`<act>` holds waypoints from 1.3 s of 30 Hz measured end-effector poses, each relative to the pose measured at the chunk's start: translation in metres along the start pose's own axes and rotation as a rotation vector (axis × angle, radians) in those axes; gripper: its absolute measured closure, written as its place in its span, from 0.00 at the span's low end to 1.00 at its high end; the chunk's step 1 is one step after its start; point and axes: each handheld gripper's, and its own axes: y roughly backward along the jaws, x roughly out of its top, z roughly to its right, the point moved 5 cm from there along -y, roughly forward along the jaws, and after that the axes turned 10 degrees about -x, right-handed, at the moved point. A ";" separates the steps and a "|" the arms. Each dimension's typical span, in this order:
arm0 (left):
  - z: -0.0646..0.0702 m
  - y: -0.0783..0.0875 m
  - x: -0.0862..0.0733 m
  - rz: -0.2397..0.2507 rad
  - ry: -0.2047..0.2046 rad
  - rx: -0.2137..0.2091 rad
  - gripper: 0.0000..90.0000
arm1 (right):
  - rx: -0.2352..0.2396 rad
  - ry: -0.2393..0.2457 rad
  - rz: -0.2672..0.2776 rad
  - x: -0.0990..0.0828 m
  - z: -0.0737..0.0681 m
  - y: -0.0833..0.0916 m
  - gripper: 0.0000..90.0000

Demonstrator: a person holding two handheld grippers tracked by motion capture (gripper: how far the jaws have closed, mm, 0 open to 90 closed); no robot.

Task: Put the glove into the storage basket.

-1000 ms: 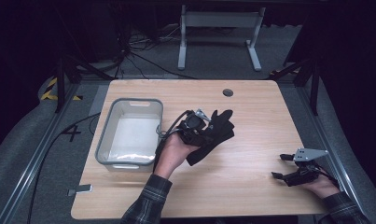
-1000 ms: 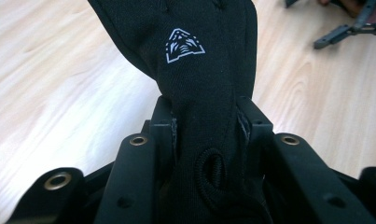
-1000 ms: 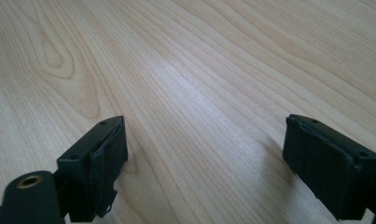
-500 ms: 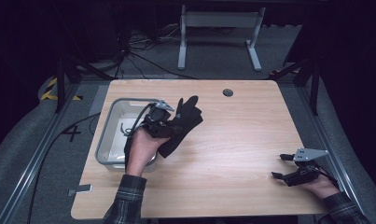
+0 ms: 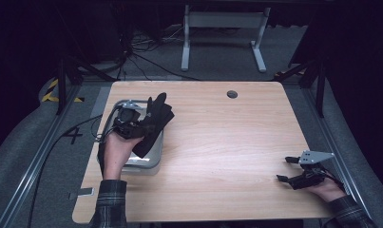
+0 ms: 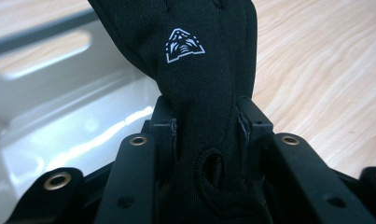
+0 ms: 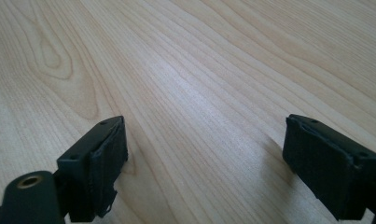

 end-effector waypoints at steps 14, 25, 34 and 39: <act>-0.037 -0.014 -0.027 -0.068 0.070 0.044 0.72 | -0.003 -0.002 0.001 0.000 0.000 0.000 0.16; -0.048 -0.029 -0.040 -0.144 0.103 0.056 0.70 | -0.003 -0.002 0.001 0.000 0.000 0.000 0.16; -0.057 -0.035 -0.045 -0.178 0.140 0.083 0.53 | -0.003 -0.002 0.001 0.000 0.000 0.000 0.16; -0.061 -0.033 -0.043 -0.149 0.137 0.114 0.33 | -0.004 -0.002 0.001 0.000 0.000 0.000 0.16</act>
